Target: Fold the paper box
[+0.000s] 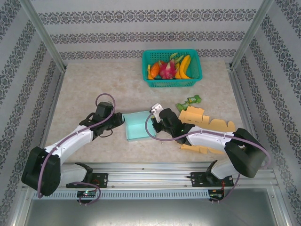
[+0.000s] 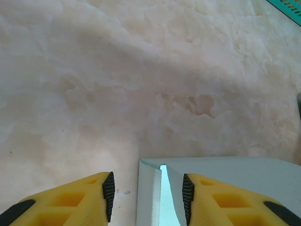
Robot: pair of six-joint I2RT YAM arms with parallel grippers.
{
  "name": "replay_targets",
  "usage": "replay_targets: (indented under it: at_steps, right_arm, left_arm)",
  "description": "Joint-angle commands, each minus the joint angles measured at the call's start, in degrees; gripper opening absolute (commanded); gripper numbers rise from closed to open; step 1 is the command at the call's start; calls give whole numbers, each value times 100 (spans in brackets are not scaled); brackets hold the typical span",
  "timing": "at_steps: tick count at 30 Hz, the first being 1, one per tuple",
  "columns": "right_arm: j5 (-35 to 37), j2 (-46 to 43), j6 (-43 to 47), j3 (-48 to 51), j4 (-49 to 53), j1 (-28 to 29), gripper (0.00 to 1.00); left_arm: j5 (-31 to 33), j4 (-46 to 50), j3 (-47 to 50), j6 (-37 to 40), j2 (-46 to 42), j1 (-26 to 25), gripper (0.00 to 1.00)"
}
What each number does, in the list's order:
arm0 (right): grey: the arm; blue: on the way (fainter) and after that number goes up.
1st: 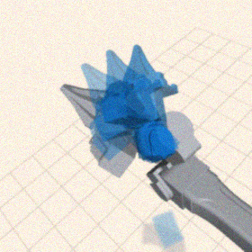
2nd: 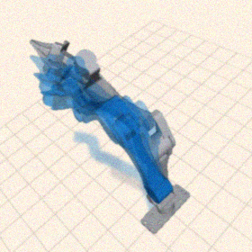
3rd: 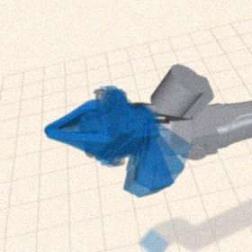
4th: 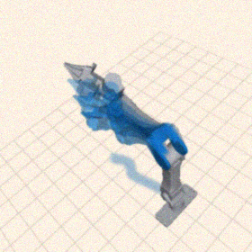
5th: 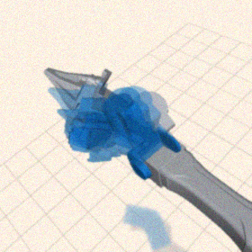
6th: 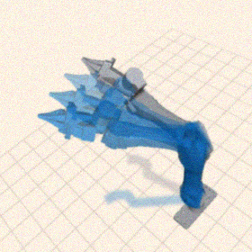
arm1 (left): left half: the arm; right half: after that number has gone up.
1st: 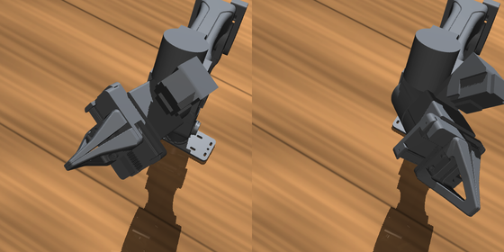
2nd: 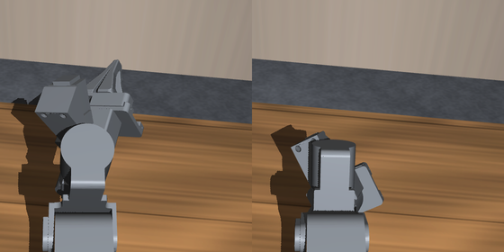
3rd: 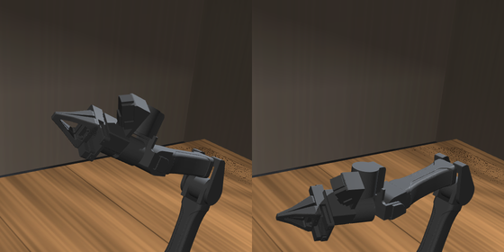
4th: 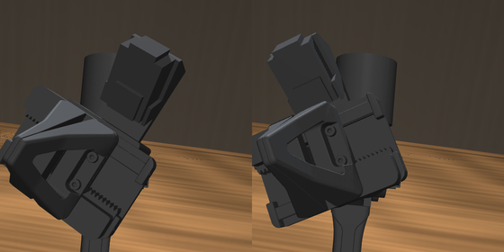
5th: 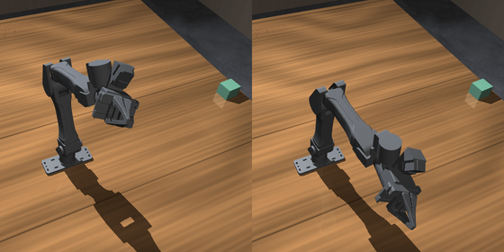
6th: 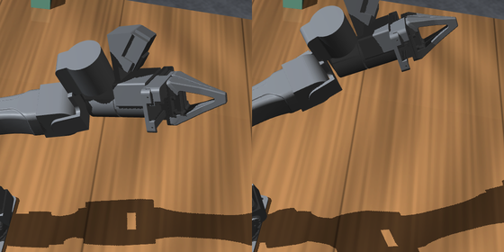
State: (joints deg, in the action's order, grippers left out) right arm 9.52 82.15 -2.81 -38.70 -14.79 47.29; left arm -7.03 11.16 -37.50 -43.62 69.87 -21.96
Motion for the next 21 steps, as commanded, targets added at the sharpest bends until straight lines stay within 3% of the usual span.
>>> replay_targets:
  at_steps: [1, 13, 21]
  right_arm:
    - [-17, 11, -323, 62, -292, 256, 7]
    - [1226, -15, -1923, 329, -140, 712, 11]
    - [2287, 85, -2325, 309, -1, 1401, 10]
  left_arm:
    - [37, -369, 78, -140, -71, -191, 44]
    - [484, -471, 566, -91, -272, -560, 41]
    - [645, -360, 680, -28, -415, -608, 40]
